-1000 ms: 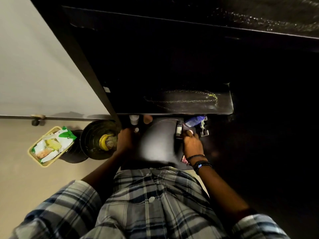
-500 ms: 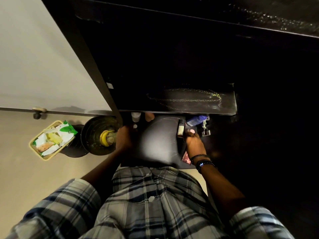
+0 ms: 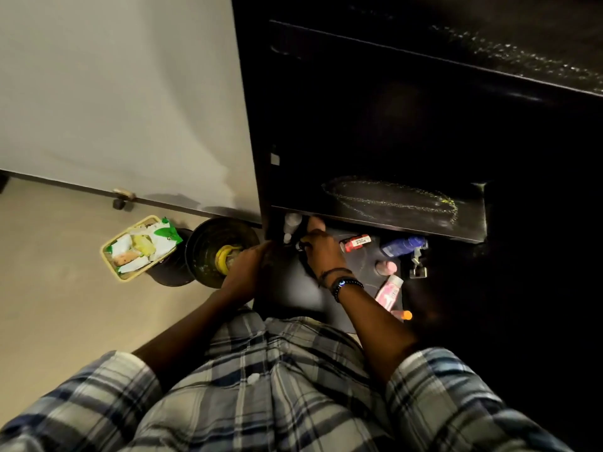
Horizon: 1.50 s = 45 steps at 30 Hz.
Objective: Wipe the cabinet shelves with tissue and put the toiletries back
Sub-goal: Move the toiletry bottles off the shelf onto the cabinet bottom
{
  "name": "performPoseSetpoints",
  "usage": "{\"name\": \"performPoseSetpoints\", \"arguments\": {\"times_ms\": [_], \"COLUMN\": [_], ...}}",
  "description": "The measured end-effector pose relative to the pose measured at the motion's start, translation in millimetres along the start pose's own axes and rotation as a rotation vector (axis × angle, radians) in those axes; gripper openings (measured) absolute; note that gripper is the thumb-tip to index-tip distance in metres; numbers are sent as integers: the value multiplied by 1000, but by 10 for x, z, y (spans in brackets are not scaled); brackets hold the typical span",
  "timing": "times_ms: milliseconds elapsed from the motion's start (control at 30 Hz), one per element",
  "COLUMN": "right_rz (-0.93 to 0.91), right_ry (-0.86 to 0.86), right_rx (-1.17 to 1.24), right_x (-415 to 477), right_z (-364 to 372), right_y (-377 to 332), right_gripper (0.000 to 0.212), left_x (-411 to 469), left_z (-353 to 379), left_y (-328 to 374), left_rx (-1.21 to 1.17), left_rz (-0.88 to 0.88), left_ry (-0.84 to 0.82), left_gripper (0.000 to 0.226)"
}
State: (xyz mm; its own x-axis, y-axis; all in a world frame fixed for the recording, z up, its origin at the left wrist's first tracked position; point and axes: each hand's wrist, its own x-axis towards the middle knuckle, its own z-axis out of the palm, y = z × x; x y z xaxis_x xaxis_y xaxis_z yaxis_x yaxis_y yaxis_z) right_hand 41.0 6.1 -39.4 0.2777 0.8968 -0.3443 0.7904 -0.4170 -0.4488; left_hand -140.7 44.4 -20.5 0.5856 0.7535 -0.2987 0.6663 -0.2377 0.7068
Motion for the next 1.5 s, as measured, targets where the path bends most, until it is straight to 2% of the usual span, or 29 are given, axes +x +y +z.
{"name": "performPoseSetpoints", "arguments": {"times_ms": [100,233,367,467,567,733,933,1000,1067,1133,1200,1267,1400,1500], "right_rz": [10,-10,-65,65,208,257,416,363,252,191,185,185,160,109], "right_ry": [-40,-68,5,66,23,-4,-21,24,85,57,-6,-56,-87,-173], "right_rx": [6,31,33,-48,-122,-80,50,168,362,495,569,628,593,435], "right_x": [112,167,45,-58,-120,-37,-147,-262,-427,-601,-761,-857,-932,-895], "right_z": [80,142,32,-97,-157,-59,69,127,180,221,200,193,111,-13], "right_y": [-14,49,216,484,759,878,858,821,761,727,688,697,772,869], "right_gripper": [16,19,44,46,43,29,41,32,15,35,46,49,46,45], "left_x": [-65,-97,-118,-127,-150,-199,-238,-214,-186,-153,-119,-78,23,82], "left_z": [-53,-26,47,114,167,284,366,403,421,462,538,622,727,748], "left_y": [-55,-101,-128,-121,-63,-117,-150,-130,-77,10,159,301,460,468], "left_rx": [-1,24,32,19,-36,-4,35,41,38,31,19,-52,-77,-7], "left_rz": [10,29,31,39,9,-18,-76,-101,-113,-78,-32,2,66,89], "left_ry": [54,69,21,-12,-44,-69,-115,-161,-207,-208,-147,-86,-83,-88], "left_gripper": [48,49,52,55,59,58,60,56,62,73,66,58,37,42]}}
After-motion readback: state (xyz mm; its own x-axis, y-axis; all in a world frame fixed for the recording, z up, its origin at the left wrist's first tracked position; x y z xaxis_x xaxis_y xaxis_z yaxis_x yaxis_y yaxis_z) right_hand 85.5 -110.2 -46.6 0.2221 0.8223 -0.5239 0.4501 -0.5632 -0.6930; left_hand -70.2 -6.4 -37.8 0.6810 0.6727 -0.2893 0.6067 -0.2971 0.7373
